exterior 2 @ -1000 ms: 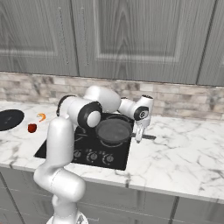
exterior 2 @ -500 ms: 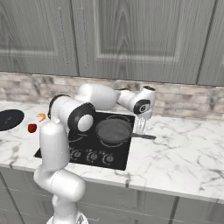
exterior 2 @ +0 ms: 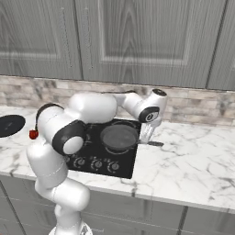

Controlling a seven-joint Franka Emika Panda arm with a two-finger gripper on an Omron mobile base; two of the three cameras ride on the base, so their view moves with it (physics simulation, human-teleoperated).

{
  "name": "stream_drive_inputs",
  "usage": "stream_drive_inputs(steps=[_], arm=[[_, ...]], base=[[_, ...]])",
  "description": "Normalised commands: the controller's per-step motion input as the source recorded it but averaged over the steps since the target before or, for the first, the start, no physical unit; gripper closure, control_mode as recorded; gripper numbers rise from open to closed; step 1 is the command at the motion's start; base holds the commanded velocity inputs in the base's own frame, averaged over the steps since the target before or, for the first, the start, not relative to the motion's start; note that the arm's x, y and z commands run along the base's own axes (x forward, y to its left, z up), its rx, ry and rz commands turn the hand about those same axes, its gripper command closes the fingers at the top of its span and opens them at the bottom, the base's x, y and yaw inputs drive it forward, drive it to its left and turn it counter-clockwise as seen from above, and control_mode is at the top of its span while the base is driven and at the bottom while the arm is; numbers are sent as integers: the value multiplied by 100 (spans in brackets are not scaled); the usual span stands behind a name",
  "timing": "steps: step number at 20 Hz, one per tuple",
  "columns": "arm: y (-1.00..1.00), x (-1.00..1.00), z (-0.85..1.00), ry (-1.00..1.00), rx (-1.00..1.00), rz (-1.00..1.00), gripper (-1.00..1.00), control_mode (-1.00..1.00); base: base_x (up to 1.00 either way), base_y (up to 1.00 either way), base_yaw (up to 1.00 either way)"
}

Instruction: Place both pans onto different burners. Then place the bell pepper and the shrimp on different pans.

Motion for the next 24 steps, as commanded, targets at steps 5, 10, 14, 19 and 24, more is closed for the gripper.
stream_drive_inputs(steps=[5, 10, 14, 19, 24], arm=[[15, -61, 19, -4, -1, -36, -100, -100], [35, -37, 34, 0, -4, -47, -100, -100], [26, -7, 63, 0, -3, -46, -100, -100], [18, -15, 53, 0, 0, -48, -100, -100], [6, -37, 26, 0, 0, -44, -100, -100]], base=[[0, 0, 0], [0, 0, 0], [0, 0, 0], [0, 0, 0], [0, 0, 0]])
